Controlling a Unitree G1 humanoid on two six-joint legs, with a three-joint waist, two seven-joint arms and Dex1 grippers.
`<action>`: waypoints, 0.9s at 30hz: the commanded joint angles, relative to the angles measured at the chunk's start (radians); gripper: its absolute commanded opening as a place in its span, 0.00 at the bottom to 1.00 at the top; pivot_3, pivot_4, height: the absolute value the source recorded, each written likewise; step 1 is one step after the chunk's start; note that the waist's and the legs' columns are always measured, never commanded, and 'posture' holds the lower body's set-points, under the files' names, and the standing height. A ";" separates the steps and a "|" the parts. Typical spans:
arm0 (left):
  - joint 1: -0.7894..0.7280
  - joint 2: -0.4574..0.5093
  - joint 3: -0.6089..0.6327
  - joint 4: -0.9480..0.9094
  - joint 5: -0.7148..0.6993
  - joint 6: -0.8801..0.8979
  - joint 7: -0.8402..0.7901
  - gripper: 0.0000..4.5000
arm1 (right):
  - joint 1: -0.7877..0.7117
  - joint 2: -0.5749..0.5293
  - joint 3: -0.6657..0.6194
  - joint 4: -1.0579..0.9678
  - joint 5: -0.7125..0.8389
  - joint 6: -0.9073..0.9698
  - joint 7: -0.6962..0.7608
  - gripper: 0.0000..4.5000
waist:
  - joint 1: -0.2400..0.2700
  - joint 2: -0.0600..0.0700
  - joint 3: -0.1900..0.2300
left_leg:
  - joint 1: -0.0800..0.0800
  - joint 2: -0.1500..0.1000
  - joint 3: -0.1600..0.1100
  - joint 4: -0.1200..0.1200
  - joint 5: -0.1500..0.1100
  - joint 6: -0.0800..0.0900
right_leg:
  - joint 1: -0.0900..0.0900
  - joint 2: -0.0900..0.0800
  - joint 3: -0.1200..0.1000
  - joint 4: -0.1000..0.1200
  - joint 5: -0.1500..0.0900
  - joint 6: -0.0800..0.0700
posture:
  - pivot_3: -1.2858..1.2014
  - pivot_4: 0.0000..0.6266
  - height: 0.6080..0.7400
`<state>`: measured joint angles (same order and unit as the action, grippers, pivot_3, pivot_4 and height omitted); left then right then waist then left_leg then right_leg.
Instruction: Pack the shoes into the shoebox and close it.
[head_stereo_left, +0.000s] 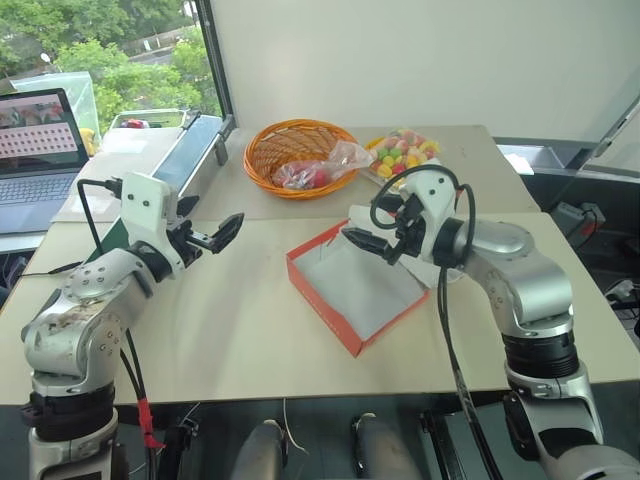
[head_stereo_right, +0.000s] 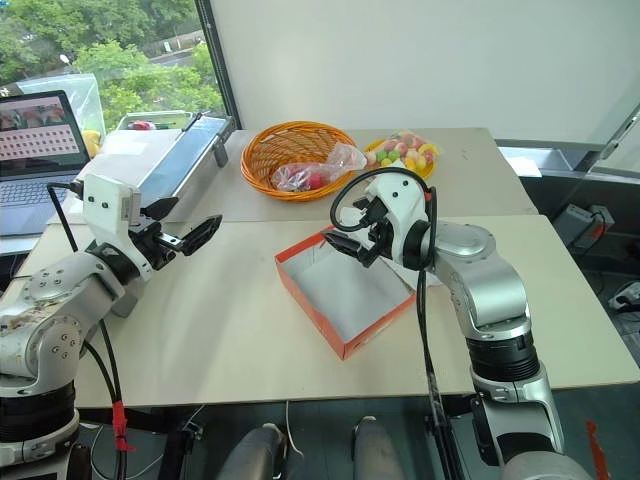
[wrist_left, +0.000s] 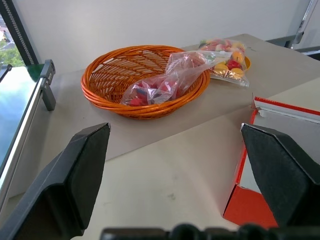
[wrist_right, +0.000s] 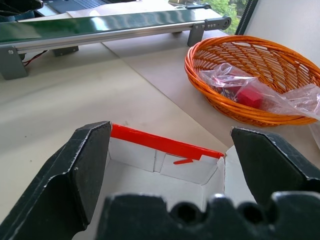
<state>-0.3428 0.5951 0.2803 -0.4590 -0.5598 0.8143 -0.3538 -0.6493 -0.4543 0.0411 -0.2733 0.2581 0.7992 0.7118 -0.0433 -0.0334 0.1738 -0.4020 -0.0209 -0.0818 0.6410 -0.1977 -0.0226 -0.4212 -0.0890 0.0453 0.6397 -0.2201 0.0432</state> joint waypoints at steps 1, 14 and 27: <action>-0.030 0.006 0.008 0.001 0.014 -0.018 0.014 0.99 | -0.004 0.009 -0.006 0.005 0.006 -0.047 -0.021 1.00 | 0.000 0.000 0.000 | 0.000 0.000 0.000 0.000 0.000 0.000 | 0.000 0.000 0.000 0.000 0.000 0.000 | 0.52 0.24 1.00; 0.037 0.036 0.090 0.039 0.051 -0.012 0.048 0.99 | -0.042 0.102 -0.030 0.110 0.090 -0.088 -0.013 1.00 | 0.000 0.000 0.000 | 0.000 0.000 0.000 0.000 0.000 0.000 | 0.000 0.000 0.000 0.000 0.000 0.000 | 0.52 0.24 1.00; 0.070 -0.001 0.107 0.035 0.080 -0.039 0.101 0.99 | -0.073 0.093 0.007 0.127 0.088 -0.102 -0.003 1.00 | -0.001 0.000 0.000 | 0.000 0.000 0.000 0.000 0.000 0.000 | -0.001 0.000 0.000 0.000 0.000 0.000 | 0.52 0.24 1.00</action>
<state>-0.2701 0.5938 0.3682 -0.4019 -0.4935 0.8079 -0.2568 -0.6921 -0.3499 0.0525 -0.1167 0.3366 0.7272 0.7028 -0.0440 -0.0334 0.1738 -0.4019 -0.0205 -0.0818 0.6409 -0.1977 -0.0226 -0.4217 -0.0889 0.0452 0.6400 -0.2200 0.0430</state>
